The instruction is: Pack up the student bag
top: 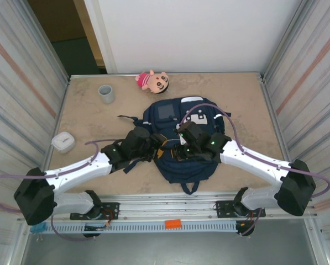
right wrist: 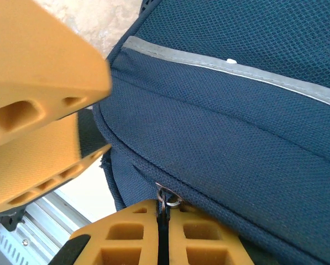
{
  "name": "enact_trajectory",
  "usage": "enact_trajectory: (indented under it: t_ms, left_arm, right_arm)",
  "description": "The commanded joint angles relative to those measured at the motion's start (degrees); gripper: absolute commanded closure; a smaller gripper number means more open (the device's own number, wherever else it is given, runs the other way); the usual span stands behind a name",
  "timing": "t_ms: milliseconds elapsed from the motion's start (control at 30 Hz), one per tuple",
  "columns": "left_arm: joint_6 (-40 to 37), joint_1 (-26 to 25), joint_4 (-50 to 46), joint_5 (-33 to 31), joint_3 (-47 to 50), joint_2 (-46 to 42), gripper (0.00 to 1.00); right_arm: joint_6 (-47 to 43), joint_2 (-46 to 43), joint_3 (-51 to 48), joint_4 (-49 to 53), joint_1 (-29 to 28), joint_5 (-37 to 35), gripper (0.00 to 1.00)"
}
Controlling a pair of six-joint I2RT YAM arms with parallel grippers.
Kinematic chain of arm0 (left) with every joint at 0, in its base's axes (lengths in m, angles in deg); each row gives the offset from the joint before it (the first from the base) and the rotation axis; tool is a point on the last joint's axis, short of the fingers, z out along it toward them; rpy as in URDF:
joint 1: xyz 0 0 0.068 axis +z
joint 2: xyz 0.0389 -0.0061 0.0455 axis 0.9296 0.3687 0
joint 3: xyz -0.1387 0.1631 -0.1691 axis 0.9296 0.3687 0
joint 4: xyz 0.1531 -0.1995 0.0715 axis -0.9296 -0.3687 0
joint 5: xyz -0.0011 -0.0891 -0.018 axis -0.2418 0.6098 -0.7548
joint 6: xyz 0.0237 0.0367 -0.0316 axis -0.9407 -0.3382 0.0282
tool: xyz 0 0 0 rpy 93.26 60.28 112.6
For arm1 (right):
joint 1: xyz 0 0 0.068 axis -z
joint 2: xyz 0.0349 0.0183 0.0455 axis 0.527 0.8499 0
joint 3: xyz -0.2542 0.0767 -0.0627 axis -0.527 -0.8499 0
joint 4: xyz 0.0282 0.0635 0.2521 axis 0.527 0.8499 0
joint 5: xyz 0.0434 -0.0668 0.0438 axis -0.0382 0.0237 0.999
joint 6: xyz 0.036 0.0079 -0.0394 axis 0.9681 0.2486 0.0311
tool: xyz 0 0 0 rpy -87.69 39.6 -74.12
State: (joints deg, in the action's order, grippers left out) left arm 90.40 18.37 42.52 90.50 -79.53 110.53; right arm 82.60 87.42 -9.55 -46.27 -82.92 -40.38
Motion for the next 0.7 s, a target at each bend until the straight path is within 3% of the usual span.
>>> enact_trajectory:
  t_ms: [0, 100, 167, 300, 433, 667]
  left_arm:
    - [2.89, -0.10, 5.83, 0.53, 0.80, 2.47, 0.57]
    - [3.72, -0.07, 7.38, 1.25, 1.21, 4.65, 0.61]
    - [4.06, 0.09, 7.85, 1.34, 1.63, 5.39, 0.70]
    - [2.78, 1.38, 5.20, 0.17, 2.86, 3.90, 1.00]
    - [-1.85, 4.24, -3.28, -1.74, 2.99, -0.72, 1.00]
    - [-9.57, 12.46, -13.46, -2.15, 4.92, -10.17, 1.00]
  right_arm:
    - [-0.34, -1.94, -0.24, -3.06, -0.66, 0.72, 1.00]
    - [-0.40, -2.52, -0.43, -2.86, -0.66, 0.66, 1.00]
    - [-0.35, -3.05, -0.56, -2.42, -0.58, 0.38, 1.00]
    - [-0.31, -3.64, -0.35, 1.45, 0.45, -0.08, 1.00]
    - [-1.03, -5.53, -0.71, 7.46, 3.30, -0.05, 1.00]
    - [-2.62, -11.07, -4.91, 12.79, 13.90, 3.10, 1.00]
